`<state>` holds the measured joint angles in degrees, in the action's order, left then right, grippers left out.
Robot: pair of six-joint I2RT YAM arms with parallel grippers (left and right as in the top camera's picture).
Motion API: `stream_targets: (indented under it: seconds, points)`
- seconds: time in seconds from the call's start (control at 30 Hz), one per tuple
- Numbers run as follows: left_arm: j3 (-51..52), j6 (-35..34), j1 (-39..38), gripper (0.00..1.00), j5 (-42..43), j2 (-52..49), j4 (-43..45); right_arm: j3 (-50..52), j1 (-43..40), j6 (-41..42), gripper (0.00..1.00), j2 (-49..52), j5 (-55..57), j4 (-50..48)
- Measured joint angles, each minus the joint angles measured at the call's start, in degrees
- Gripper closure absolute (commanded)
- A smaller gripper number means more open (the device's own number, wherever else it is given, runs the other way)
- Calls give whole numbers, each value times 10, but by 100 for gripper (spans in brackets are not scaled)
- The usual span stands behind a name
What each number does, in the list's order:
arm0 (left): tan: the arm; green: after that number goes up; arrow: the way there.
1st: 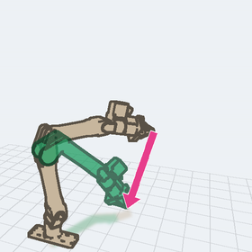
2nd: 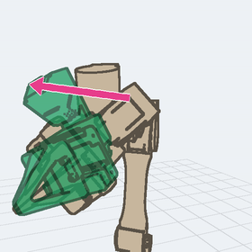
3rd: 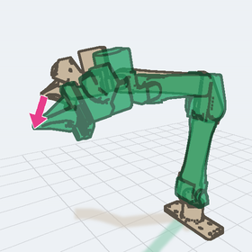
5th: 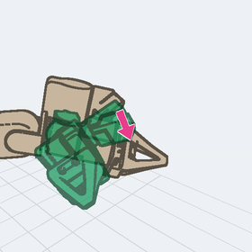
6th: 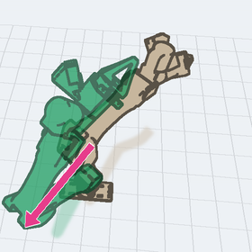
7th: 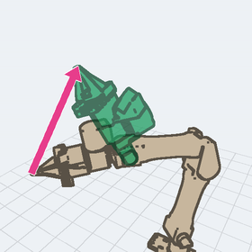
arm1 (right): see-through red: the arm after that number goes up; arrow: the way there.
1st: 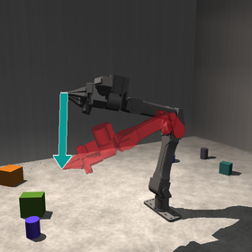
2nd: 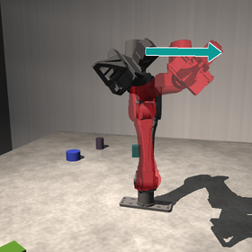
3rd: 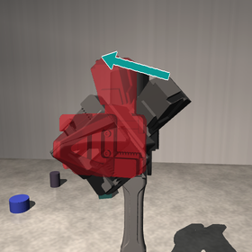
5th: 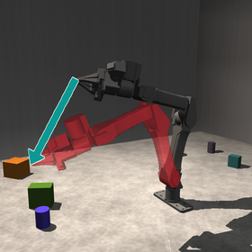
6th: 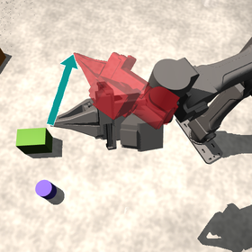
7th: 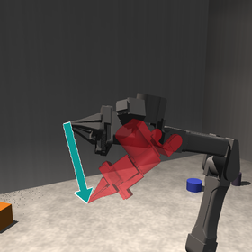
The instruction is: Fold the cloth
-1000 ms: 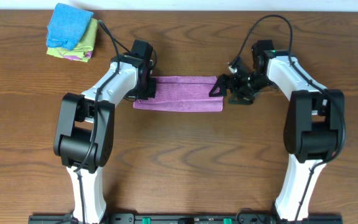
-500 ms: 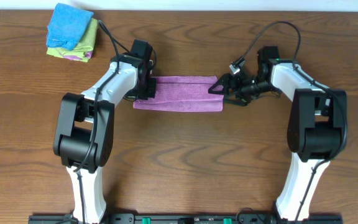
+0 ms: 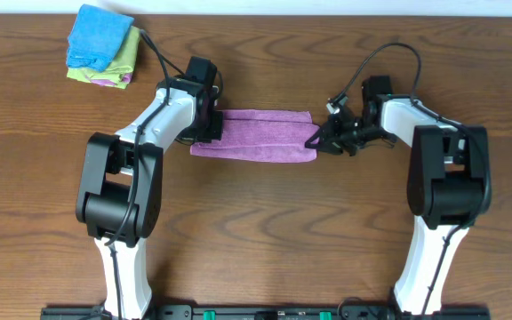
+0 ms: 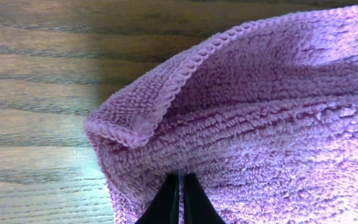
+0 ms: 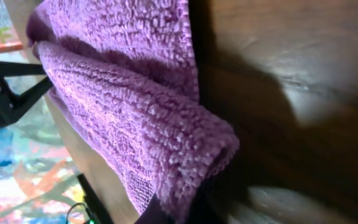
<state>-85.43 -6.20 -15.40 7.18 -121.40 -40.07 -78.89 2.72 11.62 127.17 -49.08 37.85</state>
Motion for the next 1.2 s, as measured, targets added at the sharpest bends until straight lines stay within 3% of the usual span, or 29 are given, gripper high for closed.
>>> stream_targets:
  seconds: [0.37, 0.6, 0.7, 0.97, 1.2]
  points:
    - [-6, -5, 0, 94, 34, 0, -19, -14, 5, 26, 98, 0, 18, 33]
    - [-95, -9, 5, 94, 35, 36, -78, -50, 8, 29, 98, -7, 101, 114]
    - [-141, -13, 33, 94, 29, 133, -105, -68, 8, 32, 99, -22, 185, 161]
    - [-146, -25, 96, 94, 26, 313, -177, -138, 14, 68, 99, -81, 363, 250]
    - [-147, -28, 108, 94, 23, 426, -209, -207, 85, 97, 99, -97, 505, 303]
